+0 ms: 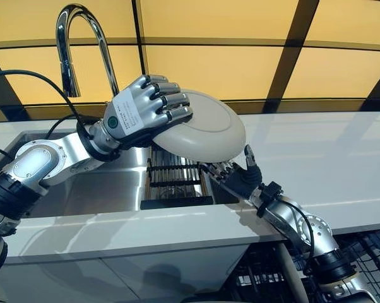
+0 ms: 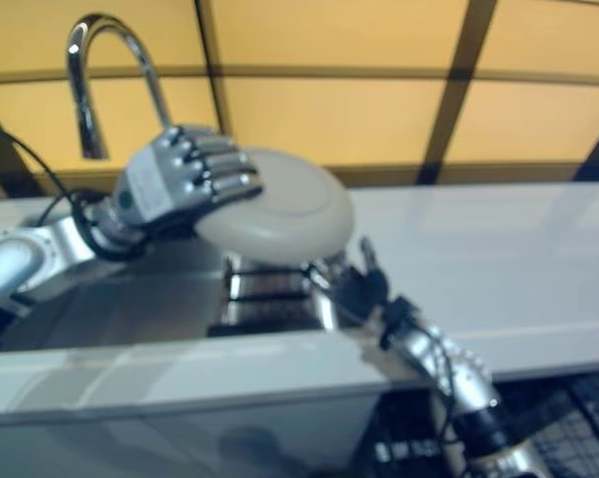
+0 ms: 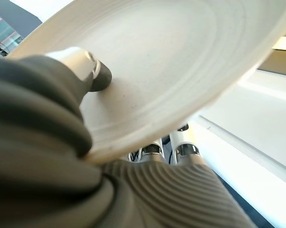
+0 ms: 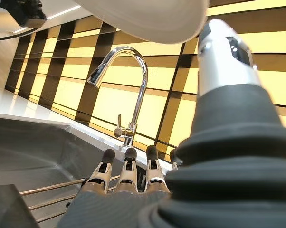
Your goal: Take plates into dishwasher
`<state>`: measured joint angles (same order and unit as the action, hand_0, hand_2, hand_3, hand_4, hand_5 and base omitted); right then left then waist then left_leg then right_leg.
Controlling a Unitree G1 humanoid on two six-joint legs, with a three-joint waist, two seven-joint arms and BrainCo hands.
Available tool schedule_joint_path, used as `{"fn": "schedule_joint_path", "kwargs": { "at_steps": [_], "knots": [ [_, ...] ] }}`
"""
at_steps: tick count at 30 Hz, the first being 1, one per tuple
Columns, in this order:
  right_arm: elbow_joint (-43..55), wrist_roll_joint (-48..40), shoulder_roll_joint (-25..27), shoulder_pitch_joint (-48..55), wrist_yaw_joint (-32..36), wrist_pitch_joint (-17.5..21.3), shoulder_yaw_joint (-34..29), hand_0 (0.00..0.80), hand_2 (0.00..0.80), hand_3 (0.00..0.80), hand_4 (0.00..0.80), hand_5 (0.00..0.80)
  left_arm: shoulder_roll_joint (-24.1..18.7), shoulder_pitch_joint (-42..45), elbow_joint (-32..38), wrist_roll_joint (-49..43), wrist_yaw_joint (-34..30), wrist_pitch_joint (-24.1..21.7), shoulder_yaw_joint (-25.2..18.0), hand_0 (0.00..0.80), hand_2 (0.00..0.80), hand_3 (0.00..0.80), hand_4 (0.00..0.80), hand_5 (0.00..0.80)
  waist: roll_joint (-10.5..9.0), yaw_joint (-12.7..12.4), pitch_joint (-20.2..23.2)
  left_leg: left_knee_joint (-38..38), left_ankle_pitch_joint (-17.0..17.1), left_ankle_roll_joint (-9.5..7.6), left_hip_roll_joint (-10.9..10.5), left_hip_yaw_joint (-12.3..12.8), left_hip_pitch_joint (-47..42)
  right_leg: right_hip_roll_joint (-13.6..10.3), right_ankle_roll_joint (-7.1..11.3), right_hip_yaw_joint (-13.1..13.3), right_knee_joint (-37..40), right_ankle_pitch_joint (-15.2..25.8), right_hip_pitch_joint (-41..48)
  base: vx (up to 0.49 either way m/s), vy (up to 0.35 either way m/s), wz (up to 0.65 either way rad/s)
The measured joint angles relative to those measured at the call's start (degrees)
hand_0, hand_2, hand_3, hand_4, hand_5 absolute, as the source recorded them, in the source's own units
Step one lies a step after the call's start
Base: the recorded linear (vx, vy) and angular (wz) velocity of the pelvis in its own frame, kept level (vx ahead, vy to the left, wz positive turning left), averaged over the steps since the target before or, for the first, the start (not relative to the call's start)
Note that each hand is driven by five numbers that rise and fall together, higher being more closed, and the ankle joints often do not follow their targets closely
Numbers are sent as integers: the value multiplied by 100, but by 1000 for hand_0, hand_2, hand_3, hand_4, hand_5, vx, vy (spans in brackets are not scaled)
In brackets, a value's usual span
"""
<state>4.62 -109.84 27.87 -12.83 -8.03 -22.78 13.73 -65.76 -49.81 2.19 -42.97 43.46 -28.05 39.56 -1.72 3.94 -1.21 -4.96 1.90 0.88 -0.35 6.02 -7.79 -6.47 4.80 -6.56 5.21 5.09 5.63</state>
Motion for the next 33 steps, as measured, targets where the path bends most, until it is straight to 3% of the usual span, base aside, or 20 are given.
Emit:
{"fn": "schedule_joint_path", "kwargs": {
  "at_steps": [22, 33],
  "knots": [
    [219, 1, 2, -183, 107, 60, 50, 0, 0, 0, 0, 0, 179, 0, -166, 151, -227, -112, 33, 800, 800, 800, 800, 800, 28, -1, 30, 1, 2, -3, -2, 7, -26, 2, -1, 43, -2, 1, 11, 0, 0, 0],
    [-51, -1, 4, -166, -379, -266, 52, 0, 0, 0, 0, 0, 151, -2, -131, 153, 45, 160, 24, 800, 800, 800, 800, 800, -16, -12, 71, -3, 0, -1, 0, 0, -18, 1, -1, 13, -2, 1, 9, 0, 0, 0]
  ]
}}
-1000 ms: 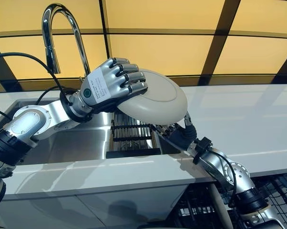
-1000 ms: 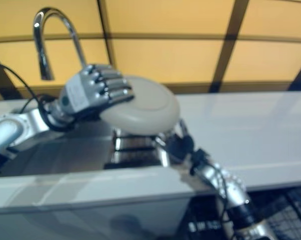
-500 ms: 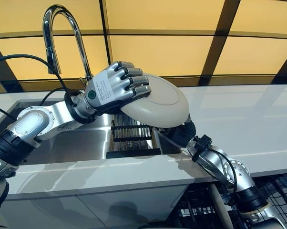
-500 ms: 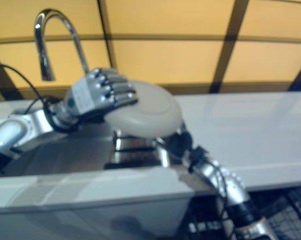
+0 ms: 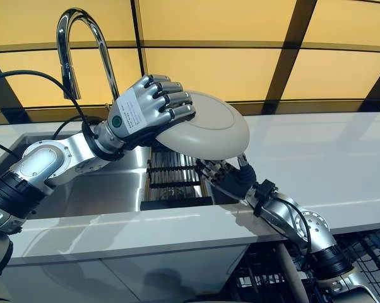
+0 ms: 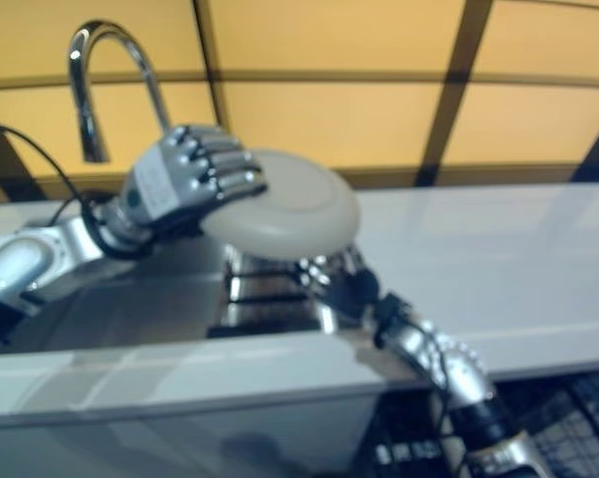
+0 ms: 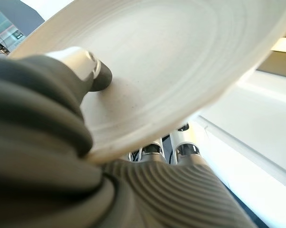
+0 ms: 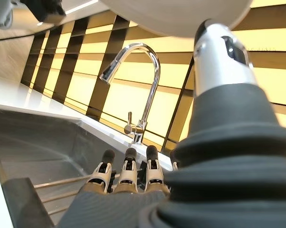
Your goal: Take plates into dishwasher
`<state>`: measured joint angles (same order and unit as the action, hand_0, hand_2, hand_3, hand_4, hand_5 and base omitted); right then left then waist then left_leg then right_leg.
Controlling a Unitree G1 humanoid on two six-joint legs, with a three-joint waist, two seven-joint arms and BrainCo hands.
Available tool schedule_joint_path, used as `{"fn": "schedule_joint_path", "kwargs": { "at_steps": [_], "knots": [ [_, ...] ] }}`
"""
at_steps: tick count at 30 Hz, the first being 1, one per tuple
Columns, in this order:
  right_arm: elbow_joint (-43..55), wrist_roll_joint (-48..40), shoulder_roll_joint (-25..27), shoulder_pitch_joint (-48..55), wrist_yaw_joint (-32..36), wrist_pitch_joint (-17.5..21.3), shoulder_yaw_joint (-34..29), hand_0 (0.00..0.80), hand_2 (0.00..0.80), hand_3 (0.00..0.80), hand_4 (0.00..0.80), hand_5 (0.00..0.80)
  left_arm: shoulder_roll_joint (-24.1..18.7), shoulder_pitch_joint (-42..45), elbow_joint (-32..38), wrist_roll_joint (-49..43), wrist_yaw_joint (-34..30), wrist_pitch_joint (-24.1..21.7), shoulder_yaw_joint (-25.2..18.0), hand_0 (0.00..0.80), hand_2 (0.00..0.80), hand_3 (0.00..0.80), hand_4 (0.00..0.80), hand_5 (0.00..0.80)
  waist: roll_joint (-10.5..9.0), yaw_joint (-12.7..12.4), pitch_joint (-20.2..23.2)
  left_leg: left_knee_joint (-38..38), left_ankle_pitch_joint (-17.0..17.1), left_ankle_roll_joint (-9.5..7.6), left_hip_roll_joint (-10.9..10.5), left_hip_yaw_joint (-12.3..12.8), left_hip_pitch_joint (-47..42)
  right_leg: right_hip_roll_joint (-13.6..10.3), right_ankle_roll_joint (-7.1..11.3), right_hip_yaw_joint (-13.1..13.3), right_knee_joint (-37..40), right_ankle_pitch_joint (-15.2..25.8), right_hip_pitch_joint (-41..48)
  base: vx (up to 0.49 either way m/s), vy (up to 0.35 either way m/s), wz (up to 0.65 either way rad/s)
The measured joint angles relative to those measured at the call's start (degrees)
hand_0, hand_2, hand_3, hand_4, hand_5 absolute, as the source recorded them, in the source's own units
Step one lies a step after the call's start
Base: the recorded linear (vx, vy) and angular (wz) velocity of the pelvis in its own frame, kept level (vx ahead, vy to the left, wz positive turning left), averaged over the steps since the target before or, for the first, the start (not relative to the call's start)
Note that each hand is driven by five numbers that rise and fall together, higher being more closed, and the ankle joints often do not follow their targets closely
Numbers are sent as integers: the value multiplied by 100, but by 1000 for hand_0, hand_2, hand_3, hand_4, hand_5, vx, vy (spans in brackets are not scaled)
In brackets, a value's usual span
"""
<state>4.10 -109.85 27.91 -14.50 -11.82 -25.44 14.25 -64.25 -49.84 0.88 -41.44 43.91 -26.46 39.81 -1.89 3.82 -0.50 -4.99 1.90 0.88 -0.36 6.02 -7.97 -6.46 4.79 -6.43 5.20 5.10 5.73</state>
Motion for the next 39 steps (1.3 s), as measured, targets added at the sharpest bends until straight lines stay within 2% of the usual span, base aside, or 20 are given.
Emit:
{"fn": "schedule_joint_path", "kwargs": {
  "at_steps": [11, 22, 39],
  "knots": [
    [-4, 0, 23, 0, -127, 4, -8, 0, 0, 0, 0, 0, -448, 0, -99, 136, 140, 84, -30, 800, 800, 800, 800, 800, -23, 1, 19, -12, -1, 0, 0, -2, 2, -1, 0, -3, 2, 0, -1, 0, 0, 0],
    [-3, -1, 250, 1, 49, 50, -325, 0, 0, 0, 0, 0, -585, 2, -512, 224, 143, 54, -40, 800, 800, 800, 800, 800, -19, 8, 44, -16, -2, 2, 2, 7, 17, 0, 0, 13, 3, 0, -20, 0, 0, 0],
    [98, -1, 260, -10, 335, 190, -348, 0, 0, 0, 0, 0, -610, 2, -625, 226, -8, -195, -60, 800, 800, 800, 800, 800, -13, 12, 45, -11, -1, 1, 1, 16, 37, 0, 0, 31, 3, 0, -43, 0, 0, 0]
  ]
}}
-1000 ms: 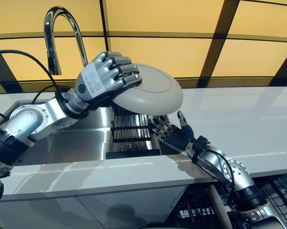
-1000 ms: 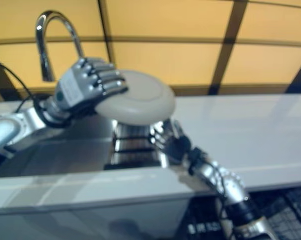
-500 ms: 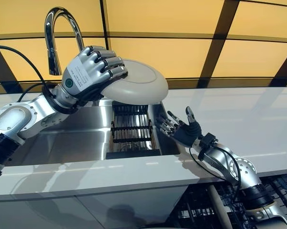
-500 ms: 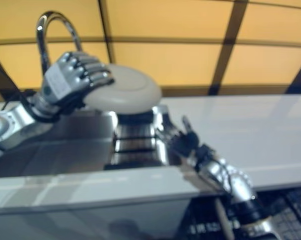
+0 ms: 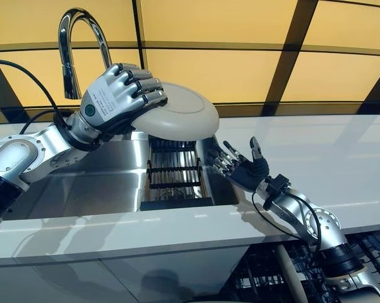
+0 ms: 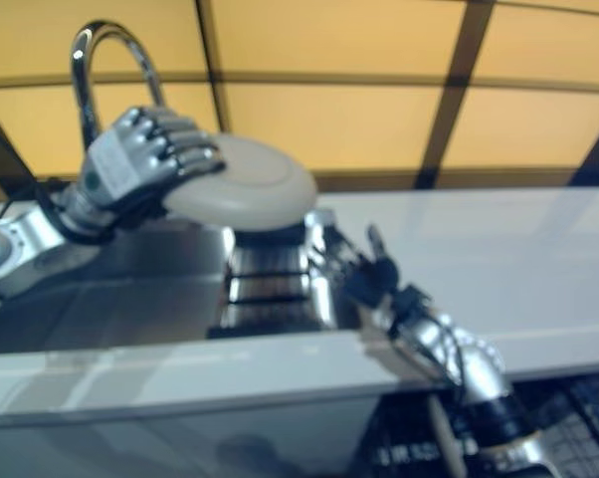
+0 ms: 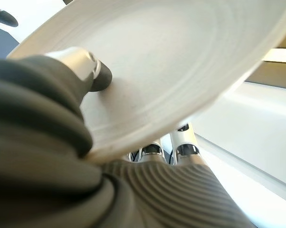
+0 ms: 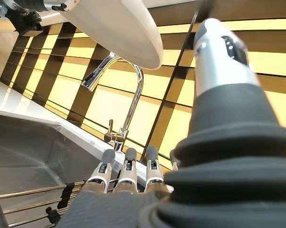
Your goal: Take plates into dishwasher
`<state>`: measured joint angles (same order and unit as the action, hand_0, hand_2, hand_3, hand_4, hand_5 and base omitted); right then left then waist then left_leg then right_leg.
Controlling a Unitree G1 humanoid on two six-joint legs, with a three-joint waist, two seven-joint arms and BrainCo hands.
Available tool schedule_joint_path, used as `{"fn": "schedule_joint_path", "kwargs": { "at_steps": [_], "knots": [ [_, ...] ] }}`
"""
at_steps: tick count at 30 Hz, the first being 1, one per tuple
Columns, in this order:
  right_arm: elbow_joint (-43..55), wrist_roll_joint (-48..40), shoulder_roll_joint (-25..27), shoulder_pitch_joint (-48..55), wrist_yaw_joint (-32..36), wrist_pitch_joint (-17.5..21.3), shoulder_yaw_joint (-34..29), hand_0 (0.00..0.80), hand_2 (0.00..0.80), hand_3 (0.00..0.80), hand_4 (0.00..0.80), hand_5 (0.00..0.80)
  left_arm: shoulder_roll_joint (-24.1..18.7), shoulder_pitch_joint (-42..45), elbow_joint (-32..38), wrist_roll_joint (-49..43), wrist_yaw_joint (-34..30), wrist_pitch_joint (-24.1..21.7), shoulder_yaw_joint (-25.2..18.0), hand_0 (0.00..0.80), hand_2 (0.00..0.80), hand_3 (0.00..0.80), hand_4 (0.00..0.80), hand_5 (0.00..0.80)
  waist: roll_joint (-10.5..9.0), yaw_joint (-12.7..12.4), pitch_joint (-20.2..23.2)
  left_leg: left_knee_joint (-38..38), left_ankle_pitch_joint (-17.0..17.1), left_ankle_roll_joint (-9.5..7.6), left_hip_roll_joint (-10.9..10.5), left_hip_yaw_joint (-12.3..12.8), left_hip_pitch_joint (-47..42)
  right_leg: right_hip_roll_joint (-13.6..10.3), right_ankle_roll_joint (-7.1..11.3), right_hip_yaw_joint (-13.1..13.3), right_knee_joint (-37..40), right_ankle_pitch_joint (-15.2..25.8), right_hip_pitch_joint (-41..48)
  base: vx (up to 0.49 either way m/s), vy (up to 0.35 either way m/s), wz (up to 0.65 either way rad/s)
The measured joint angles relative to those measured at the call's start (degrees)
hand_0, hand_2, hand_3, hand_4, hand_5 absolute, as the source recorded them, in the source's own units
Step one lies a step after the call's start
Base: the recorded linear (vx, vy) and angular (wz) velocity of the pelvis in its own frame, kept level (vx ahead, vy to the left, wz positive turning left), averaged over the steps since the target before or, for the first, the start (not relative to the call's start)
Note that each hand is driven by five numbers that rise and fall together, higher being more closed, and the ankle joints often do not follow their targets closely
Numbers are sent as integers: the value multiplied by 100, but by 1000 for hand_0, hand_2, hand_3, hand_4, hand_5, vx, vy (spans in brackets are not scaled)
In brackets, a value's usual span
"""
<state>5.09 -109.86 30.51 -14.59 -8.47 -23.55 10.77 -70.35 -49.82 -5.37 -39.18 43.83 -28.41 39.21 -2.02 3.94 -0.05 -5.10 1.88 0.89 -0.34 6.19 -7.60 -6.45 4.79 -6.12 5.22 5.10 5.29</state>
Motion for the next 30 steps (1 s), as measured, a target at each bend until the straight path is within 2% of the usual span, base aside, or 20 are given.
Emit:
{"fn": "schedule_joint_path", "kwargs": {
  "at_steps": [8, 22, 30],
  "knots": [
    [20, 0, 0, -223, 0, 1, 38, 0, 0, 0, 0, 0, 177, -26, 11, 0, -116, 0, 89, 800, 800, 800, 800, 800, 27, 1, 18, 9, 0, 0, -1, -2, -1, 1, 0, 1, 0, 0, 0, 0, 0, 0],
    [96, -17, -17, -798, -5, 42, 363, 0, 0, 0, 0, 0, 568, -648, -19, 22, -216, 41, 660, 800, 800, 800, 800, 800, 20, -2, 23, 17, 6, -8, -2, -2, -4, 3, 1, 2, -1, 1, 3, 0, 0, 0],
    [96, -17, -33, -809, -3, 129, 368, 0, 0, 0, 0, 0, 627, -772, -47, 26, -286, 58, 752, 800, 800, 800, 800, 800, 18, -2, 24, 16, 4, -5, -2, -2, -4, 3, 1, 2, -1, 1, 2, 0, 0, 0]
  ]
}}
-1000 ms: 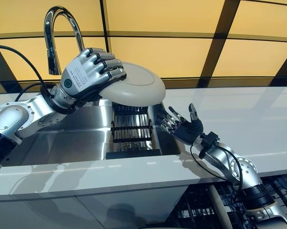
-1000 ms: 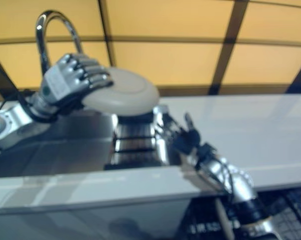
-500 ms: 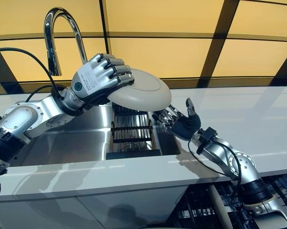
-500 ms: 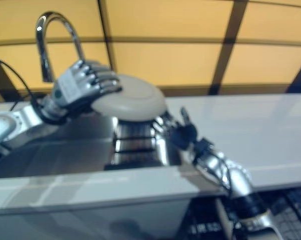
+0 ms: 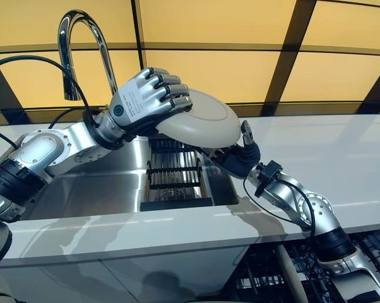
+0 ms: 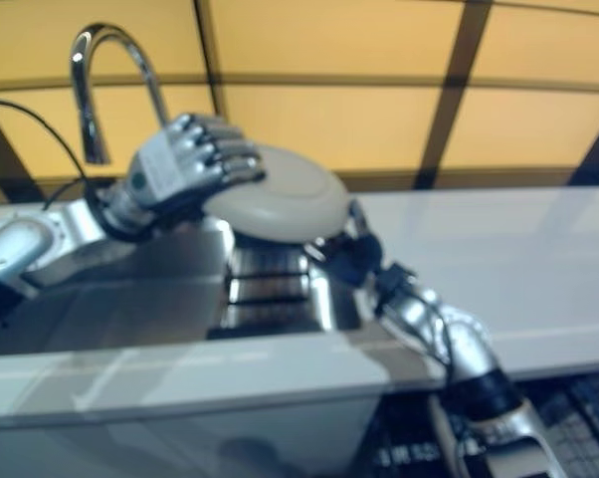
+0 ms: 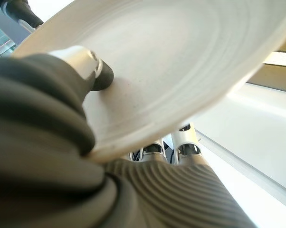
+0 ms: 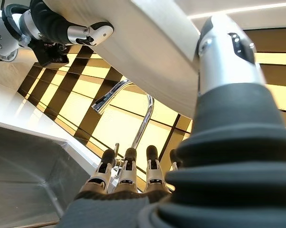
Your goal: Take plates into dishwasher
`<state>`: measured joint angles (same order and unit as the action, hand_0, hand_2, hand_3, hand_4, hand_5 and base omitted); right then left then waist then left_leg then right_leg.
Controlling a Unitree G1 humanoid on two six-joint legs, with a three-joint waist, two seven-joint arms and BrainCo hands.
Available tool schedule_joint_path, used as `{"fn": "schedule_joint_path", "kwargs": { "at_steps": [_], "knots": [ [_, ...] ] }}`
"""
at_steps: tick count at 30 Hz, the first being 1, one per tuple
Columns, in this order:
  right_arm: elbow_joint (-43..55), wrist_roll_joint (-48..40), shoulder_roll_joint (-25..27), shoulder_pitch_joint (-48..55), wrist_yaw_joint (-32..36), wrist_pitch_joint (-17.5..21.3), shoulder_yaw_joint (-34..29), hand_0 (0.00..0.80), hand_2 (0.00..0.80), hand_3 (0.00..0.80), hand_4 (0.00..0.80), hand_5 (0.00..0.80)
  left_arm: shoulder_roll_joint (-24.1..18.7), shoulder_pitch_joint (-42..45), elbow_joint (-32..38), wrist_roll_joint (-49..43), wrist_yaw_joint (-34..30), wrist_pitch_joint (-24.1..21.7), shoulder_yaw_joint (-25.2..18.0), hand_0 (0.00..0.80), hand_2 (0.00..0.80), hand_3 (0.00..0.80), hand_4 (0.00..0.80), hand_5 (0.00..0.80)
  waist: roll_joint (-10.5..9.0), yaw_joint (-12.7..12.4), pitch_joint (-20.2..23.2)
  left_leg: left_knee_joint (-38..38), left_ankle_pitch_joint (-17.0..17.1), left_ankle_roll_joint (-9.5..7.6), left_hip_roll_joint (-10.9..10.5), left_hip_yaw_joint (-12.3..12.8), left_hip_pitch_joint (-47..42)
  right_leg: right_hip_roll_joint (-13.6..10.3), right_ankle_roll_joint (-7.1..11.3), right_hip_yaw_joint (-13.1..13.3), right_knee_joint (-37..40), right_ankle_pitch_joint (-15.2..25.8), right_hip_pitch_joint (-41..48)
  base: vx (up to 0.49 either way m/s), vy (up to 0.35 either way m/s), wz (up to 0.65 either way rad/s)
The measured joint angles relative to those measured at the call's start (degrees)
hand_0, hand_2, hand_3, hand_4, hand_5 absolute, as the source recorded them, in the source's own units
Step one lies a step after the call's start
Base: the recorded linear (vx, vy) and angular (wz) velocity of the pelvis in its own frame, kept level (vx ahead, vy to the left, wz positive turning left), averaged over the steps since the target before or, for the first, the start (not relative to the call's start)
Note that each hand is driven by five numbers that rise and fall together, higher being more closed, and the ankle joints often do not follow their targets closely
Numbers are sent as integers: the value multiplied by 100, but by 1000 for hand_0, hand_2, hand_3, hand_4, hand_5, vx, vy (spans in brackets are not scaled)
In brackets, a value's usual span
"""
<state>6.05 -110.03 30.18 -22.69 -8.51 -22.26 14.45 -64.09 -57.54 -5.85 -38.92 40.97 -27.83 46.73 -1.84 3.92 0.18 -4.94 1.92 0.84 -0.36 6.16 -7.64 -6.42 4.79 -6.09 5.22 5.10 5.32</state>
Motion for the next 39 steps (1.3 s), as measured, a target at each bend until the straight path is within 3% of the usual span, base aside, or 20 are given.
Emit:
{"fn": "schedule_joint_path", "kwargs": {
  "at_steps": [7, 21, 39],
  "knots": [
    [29, -1, -19, -19, 2, 65, 14, 0, 0, 0, 0, 0, 107, -25, 1, 25, -164, 23, 222, 800, 800, 800, 800, 800, 0, 0, 0, 0, 2, -3, 0, 0, -1, 0, 0, 0, 0, 0, 0, 0, 0, 0],
    [67, 7, -18, -18, 177, 55, 14, 0, 0, 0, 0, 0, 214, 23, -168, 18, -404, -257, 228, 800, 800, 800, 800, 800, 0, -1, -1, -1, -2, 3, 0, 5, -1, 1, 0, 0, 0, 0, -2, 0, 0, 0],
    [25, 32, 72, 9, 178, -344, 178, 0, 0, 0, 0, 0, 122, 30, -231, -298, -450, -490, 226, 800, 800, 800, 800, 800, 4, 2, -3, -1, -2, 3, -1, 7, -6, 2, 0, 12, 1, 0, -3, 0, 0, 0]
  ]
}}
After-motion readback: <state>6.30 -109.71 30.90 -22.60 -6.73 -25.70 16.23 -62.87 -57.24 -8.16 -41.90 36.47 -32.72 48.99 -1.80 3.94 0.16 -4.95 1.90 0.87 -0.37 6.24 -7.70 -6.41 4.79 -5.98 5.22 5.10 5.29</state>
